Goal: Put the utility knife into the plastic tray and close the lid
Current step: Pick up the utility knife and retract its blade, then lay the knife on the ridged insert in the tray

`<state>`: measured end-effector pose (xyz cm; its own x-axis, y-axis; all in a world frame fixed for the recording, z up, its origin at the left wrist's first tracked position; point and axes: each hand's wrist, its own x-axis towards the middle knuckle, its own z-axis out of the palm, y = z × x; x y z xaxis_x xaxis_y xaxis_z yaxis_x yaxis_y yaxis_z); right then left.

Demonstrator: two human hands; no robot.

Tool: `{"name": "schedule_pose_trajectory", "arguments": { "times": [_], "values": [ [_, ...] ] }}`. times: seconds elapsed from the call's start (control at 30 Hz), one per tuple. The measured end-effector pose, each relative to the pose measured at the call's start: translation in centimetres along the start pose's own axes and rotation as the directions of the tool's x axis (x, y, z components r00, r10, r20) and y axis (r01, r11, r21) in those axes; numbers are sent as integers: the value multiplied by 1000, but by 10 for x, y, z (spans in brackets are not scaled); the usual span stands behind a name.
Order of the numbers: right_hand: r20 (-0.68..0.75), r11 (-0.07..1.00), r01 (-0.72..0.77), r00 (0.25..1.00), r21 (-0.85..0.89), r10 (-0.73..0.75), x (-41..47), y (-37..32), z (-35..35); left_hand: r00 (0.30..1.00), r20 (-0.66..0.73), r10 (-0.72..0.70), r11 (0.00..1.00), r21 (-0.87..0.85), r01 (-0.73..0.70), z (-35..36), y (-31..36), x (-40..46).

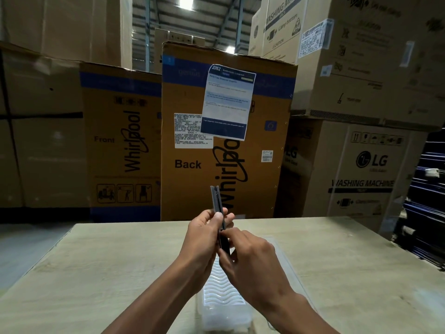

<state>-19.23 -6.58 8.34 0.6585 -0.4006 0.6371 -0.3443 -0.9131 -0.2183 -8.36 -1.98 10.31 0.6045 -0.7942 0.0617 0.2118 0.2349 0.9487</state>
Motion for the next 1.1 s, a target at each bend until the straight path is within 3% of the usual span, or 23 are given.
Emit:
{"name": "schedule_pose_trajectory", "arguments": {
  "times": [0.1,0.2,0.3,0.4,0.5,0.6,0.77,1.1],
  "values": [
    [19,995,-82,997,61,81,-1,2,-2,983,-11,182,937,305,-170,-9,-4,-3],
    [75,980,-180,982,89,174,-2,7,-4,901,1,434,713,611,-344,-25,-14,-7],
    [193,957,-284,944,58,268,1,9,-2,748,110,654,350,833,-428,-44,-24,-3],
    [311,948,-318,902,15,298,3,4,4,553,274,787,-39,917,-398,-55,-21,-4],
    [396,955,-286,870,-81,294,5,0,14,401,387,830,-269,909,-319,-57,-13,-9],
    [447,943,-290,830,-166,334,9,0,29,393,389,833,-304,916,-262,-60,-11,-9],
    [496,924,-267,784,-273,373,15,4,44,465,351,813,-274,935,-227,-65,-9,-10],
    [508,917,-264,769,-300,387,17,5,59,506,328,798,-256,944,-209,-73,-14,-3]
  ]
}}
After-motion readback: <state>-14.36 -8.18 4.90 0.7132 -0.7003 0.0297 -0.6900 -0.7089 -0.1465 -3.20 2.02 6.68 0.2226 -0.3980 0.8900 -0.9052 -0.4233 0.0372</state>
